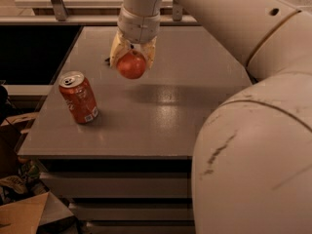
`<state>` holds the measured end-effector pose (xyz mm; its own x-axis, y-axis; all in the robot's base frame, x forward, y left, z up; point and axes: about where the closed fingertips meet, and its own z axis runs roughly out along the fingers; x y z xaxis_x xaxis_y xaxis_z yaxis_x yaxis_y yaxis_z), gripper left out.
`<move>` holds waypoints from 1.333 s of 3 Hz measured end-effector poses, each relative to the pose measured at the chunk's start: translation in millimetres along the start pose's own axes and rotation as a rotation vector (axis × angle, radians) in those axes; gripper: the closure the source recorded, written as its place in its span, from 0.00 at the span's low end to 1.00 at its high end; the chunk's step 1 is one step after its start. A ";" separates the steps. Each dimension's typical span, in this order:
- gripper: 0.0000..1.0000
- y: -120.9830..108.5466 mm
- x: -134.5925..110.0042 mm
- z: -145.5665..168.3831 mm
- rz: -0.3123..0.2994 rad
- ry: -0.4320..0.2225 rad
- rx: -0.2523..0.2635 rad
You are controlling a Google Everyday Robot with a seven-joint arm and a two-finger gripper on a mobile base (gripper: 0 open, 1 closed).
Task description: Move apple near coke can
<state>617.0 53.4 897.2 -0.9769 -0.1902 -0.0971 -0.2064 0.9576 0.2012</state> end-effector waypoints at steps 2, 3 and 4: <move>1.00 50.6 25.5 31.2 0.075 0.066 -0.049; 0.82 58.6 32.6 44.7 0.140 0.071 -0.046; 0.60 58.7 34.0 53.0 0.182 0.055 -0.029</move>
Offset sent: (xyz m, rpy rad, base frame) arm -0.0551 0.0723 -0.0387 0.0430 0.1460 -0.1216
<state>574.5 114.6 854.1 -0.9996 -0.0266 -0.0036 -0.0267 0.9708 0.2382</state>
